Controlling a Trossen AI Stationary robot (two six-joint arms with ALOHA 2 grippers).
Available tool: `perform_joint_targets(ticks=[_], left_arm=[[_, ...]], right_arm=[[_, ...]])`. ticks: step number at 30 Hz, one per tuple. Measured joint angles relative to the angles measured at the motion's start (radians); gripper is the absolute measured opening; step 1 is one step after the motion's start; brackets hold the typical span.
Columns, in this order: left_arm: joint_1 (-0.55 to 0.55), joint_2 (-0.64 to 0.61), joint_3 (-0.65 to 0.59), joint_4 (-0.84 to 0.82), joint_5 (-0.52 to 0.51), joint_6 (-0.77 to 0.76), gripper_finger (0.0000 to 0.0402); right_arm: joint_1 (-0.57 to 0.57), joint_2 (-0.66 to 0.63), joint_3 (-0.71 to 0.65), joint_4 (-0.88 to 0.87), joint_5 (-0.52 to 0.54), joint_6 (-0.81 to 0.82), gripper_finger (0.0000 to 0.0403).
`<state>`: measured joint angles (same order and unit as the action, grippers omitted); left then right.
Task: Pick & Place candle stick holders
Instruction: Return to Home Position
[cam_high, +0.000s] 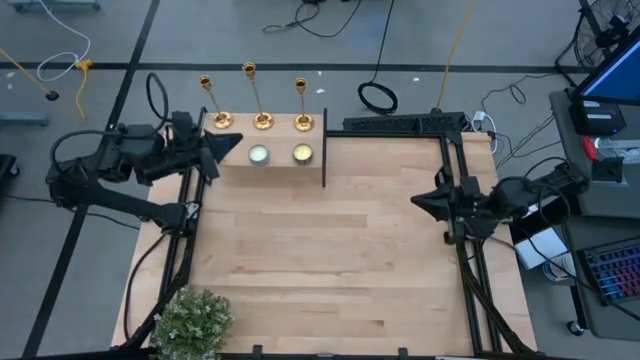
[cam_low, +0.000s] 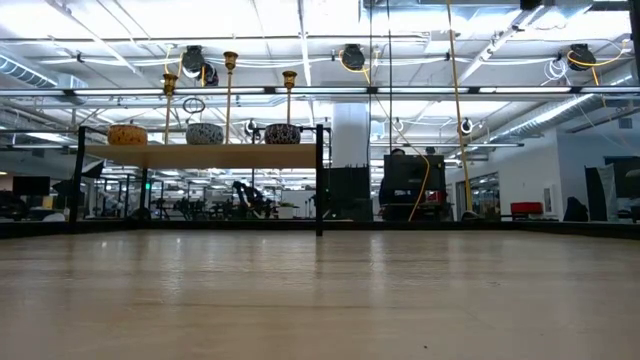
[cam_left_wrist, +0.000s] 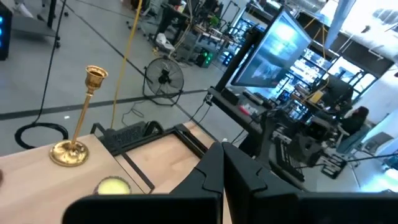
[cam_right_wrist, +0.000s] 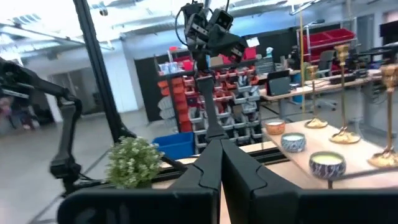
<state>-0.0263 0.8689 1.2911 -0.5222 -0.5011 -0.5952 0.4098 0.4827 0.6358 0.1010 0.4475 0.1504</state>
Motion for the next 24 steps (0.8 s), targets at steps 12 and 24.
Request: perform_joint_targets(ticks=[12, 24], left_arm=[[0.007, 0.001, 0.000, -0.082, 0.063, -0.015, 0.0001], [0.007, 0.000, 0.000, -0.230, 0.118, -0.036, 0.0003]], right_arm=[[-0.147, 0.314, 0.157, 0.085, 0.044, 0.094, 0.0000], [-0.277, 0.568, 0.159, 0.481, 0.054, 0.066, 0.0000]])
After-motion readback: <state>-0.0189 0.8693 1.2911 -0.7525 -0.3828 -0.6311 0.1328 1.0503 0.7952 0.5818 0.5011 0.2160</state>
